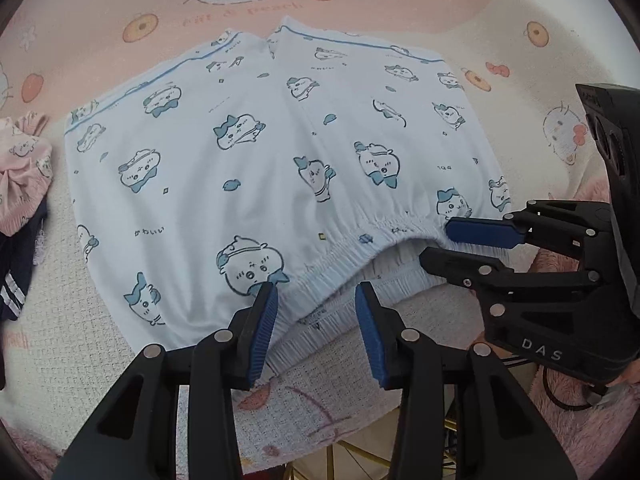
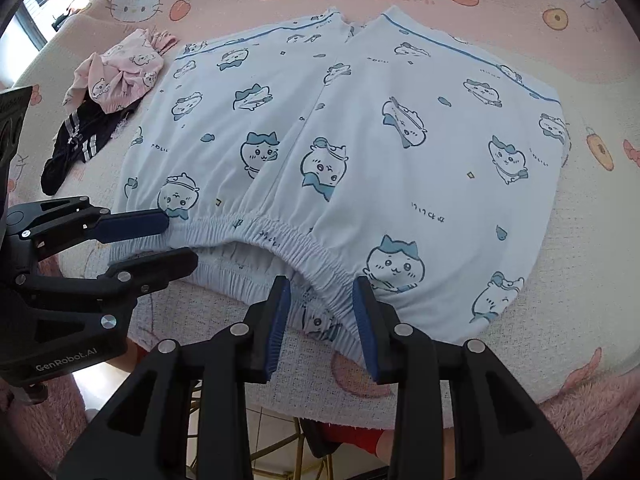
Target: Fold clothes
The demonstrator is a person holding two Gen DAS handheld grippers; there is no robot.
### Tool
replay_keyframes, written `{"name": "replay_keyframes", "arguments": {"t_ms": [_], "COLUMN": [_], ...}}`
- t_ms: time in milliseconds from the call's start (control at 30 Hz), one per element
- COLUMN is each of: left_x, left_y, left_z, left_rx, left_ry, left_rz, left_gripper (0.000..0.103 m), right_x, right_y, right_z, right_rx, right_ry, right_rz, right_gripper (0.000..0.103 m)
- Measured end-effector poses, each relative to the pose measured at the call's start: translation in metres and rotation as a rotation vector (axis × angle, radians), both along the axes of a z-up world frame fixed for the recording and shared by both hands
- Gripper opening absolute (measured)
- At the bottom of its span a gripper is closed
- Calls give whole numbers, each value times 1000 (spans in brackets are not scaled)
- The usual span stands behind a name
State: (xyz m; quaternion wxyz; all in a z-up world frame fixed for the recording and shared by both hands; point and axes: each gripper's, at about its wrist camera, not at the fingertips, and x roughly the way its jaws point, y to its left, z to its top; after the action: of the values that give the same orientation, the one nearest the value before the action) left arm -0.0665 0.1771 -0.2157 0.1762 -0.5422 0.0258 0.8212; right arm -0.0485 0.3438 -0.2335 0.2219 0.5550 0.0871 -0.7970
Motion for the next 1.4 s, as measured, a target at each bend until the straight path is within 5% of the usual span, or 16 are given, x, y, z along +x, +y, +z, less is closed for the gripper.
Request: {"name": "replay_keyframes", "arguments": {"t_ms": [100, 200, 233, 267, 533, 800, 900, 967, 1133, 1300, 1400], "left_x": [-2, -4, -4, -4, 8, 17, 17, 15, 14, 13, 12], "left_y": [8, 17, 20, 23, 9, 4, 1, 0, -3, 12, 11], "left_z": [-5, -10, -9, -9, 11, -1, -3, -3, 1, -9, -5], "left_rx": [-8, -37, -48, -59, -23, -24, -4, -6, 59, -9, 13], "left_ry": [14, 25, 32, 40, 72, 22, 7, 10, 3, 33, 35], "left_rz": [-5, -27, -39, -51, -54, -55, -33, -25, -8, -51, -44], "left_gripper": [42, 41, 18, 7, 4, 0, 0, 0, 2, 3, 6], "right_x": [-3, -8, -10, -11, -4, 2, 5, 6, 3, 0, 0], "right_y": [0, 2, 4, 6, 18, 27, 16, 4, -15, -10, -5], "right_z": [1, -1, -1, -1, 6, 12, 16, 11, -2, -2, 2], "right_rx": [-1, -38, -49, -59, -95, -99, -101, -65, 21, 29, 36], "right_ry": [4, -22, -29, -33, -69, -73, -46, -37, -25, -20, 11], "right_rz": [7, -16, -24, -33, -63, -103, -46, -4, 38, 0, -22], "right_gripper": [17, 14, 13, 12, 5, 5, 9, 23, 23, 24, 24]}}
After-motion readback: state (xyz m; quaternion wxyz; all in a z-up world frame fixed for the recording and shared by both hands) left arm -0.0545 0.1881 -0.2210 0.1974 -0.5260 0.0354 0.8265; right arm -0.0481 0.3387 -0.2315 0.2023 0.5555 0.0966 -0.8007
